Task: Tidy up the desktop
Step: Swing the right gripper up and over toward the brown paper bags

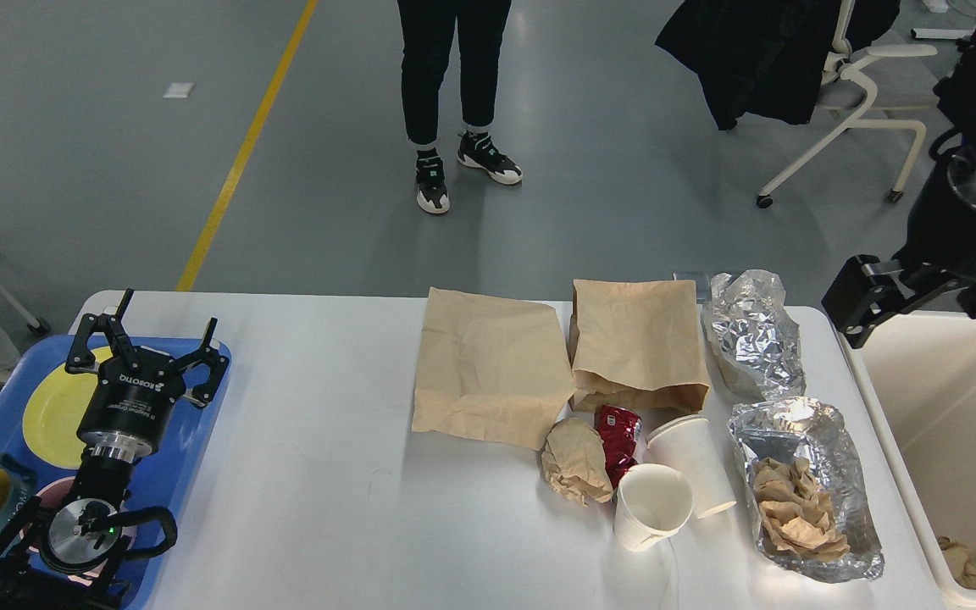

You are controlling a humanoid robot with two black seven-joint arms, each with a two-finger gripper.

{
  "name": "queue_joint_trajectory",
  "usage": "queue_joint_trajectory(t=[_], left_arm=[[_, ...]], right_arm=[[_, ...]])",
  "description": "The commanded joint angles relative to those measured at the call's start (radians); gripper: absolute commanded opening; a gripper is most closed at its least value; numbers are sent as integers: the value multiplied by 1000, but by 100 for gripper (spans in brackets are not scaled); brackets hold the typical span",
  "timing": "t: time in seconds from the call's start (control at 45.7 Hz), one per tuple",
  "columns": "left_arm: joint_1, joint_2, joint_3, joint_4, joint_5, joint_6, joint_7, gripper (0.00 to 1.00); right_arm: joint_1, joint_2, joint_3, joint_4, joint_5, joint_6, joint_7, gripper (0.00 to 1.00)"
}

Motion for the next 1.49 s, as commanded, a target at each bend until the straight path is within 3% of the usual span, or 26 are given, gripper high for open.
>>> queue_joint_trajectory(t=[0.0,0.219,0.438,0.657,0.832,1.051,1.183,1.336,1.467], left_arm=[[2,0,0,0,1,0,0,96],[2,0,0,-2,0,0,2,96],[2,-1,-2,0,0,0,3,96],[2,-1,-2,-2,0,0,3,96],[2,-1,-2,-2,0,0,3,96],[2,-1,0,-2,1,0,3,96],[2,-1,0,-2,0,0,3,96],[2,-1,0,0,0,0,2,96],[2,-1,0,-2,1,0,2,96]], right_arm=[[132,-12,-47,95,71,20,-9,100],[135,-14,-90,103,118,6,-28,100],[134,-31,-77,90,268,-20,-19,100],[129,-12,-44,81,274,-48,-17,100],[-21,6,53,-3,283,-112,-17,100],[-253,43,168,-253,270,-209,-20,100],[-470,118,202,-457,265,-226,-17,100],[-737,193,246,-699,250,-318,-12,100],[-960,256,249,-933,124,-349,-8,100]])
